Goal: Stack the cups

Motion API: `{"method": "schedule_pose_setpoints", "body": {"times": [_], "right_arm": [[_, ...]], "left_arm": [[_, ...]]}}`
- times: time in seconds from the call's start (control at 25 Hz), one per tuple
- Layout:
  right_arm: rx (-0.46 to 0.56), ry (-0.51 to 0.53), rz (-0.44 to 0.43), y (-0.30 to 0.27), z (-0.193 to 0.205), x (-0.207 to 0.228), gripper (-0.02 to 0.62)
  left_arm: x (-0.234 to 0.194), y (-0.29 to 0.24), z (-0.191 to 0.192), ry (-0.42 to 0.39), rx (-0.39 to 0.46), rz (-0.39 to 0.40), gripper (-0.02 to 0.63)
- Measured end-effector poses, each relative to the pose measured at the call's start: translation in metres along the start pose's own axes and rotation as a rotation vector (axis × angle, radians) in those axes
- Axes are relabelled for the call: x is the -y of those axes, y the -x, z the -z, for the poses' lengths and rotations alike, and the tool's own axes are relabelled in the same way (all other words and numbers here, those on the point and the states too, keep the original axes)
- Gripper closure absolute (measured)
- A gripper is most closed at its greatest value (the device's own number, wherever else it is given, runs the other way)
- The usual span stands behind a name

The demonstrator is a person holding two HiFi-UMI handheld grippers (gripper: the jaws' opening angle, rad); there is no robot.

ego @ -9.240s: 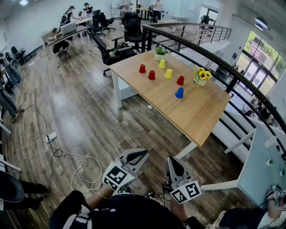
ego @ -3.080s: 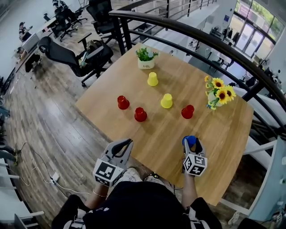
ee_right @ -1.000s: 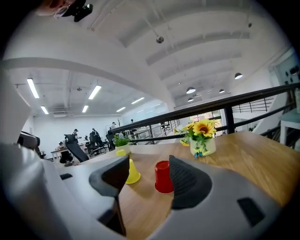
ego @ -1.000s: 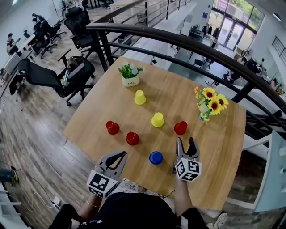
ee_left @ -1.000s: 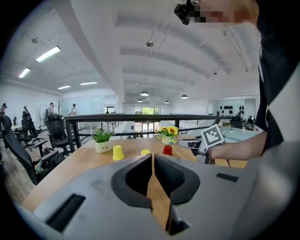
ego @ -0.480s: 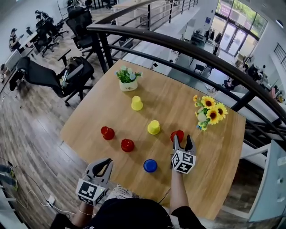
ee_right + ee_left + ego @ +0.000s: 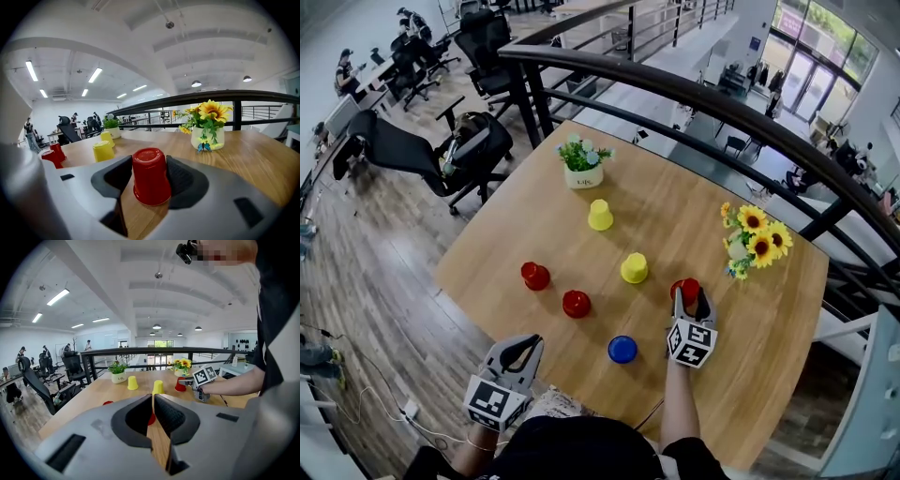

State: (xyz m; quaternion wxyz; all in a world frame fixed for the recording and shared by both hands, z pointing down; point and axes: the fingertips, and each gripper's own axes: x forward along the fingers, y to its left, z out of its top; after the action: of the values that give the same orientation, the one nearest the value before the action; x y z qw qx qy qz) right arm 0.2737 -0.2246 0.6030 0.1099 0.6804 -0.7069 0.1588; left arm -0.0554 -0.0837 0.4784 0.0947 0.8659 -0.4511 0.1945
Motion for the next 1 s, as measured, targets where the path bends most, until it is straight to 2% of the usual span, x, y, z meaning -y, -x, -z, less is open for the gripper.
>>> {"method": "schedule_pose_setpoints", "body": {"times": [0.16, 0.36, 0.68, 1.0], "right_arm": [[0.006, -0.002, 0.005, 0.021, -0.007, 0.002, 0.367], [0.016, -0.007, -0.012, 0.061, -0.009, -0.002, 0.367], [-0.049, 0.001, -0.045, 0.121, 0.023, -0.036, 0.367], [-0.117, 0.013, -0.067, 0.156, 0.055, -0.072, 0.368]], "left_arm": [[0.005, -0.004, -0.001, -0.002, 0.009, 0.03, 0.581], [0.017, -0.016, -0.013, -0.016, 0.048, 0.108, 0.581], [0.038, -0.036, -0.041, -0.073, 0.122, 0.259, 0.581], [0.044, -0.042, -0.046, -0.087, 0.139, 0.34, 0.581]]}}
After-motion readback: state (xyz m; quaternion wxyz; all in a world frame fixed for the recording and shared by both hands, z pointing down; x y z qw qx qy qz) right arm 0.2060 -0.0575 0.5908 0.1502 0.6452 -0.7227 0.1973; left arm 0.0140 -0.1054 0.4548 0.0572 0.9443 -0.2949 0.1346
